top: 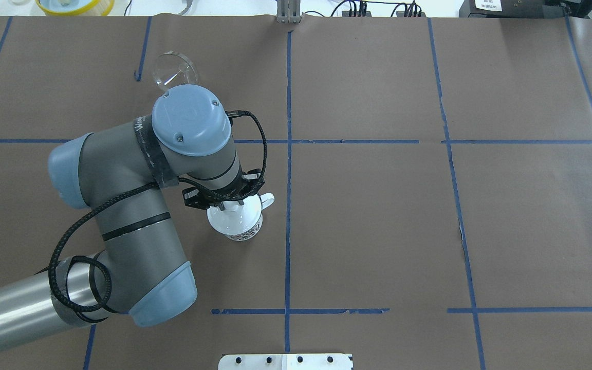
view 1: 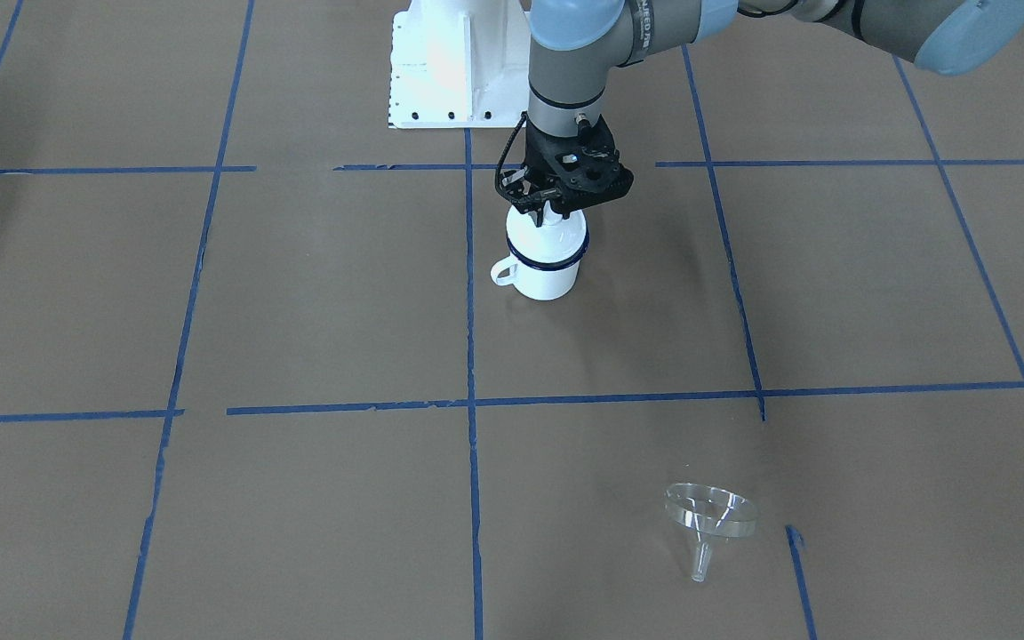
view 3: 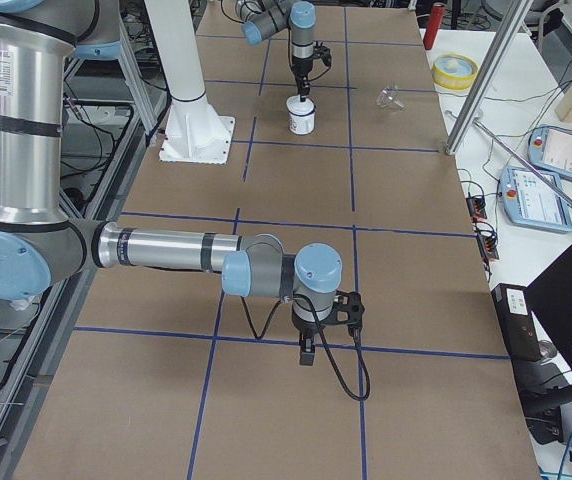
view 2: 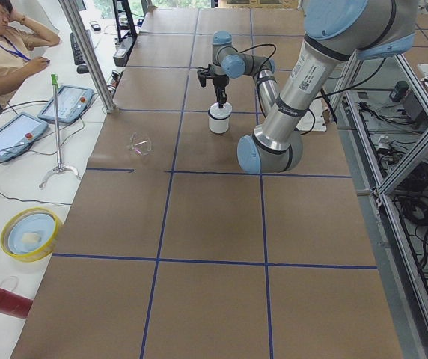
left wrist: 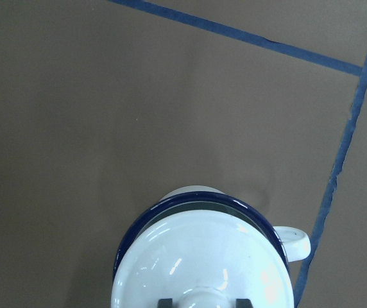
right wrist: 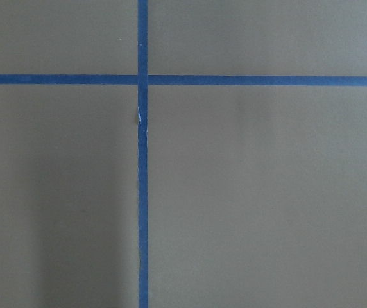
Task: Remove funnel from cup
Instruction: 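Lower the white funnel onto the mug and open the left gripper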
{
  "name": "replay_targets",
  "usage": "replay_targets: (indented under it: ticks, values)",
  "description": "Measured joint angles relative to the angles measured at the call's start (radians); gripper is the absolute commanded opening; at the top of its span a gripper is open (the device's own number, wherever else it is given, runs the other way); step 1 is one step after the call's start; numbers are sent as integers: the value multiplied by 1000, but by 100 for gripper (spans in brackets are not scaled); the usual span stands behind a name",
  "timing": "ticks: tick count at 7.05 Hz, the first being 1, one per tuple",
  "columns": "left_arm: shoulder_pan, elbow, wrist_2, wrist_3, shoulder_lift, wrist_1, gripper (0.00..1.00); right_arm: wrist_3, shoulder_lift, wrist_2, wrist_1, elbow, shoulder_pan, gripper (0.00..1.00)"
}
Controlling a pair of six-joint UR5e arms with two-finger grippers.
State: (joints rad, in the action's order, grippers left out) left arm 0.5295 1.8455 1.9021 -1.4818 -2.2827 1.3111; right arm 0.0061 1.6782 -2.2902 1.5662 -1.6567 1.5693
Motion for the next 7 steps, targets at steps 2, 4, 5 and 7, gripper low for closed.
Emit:
replay_targets:
  ticks: [2,4,5,7]
  values:
    - [1,0,-3,1,0,0,7,0,0,0,0,0,0,100]
    - [4,1,-20,2,1,0,99,0,0,0,0,0,0,100]
    - [5,1,-24,2,1,0,100,0,0,0,0,0,0,100]
    - [7,2,-27,4,2,0,100,0,0,0,0,0,0,100]
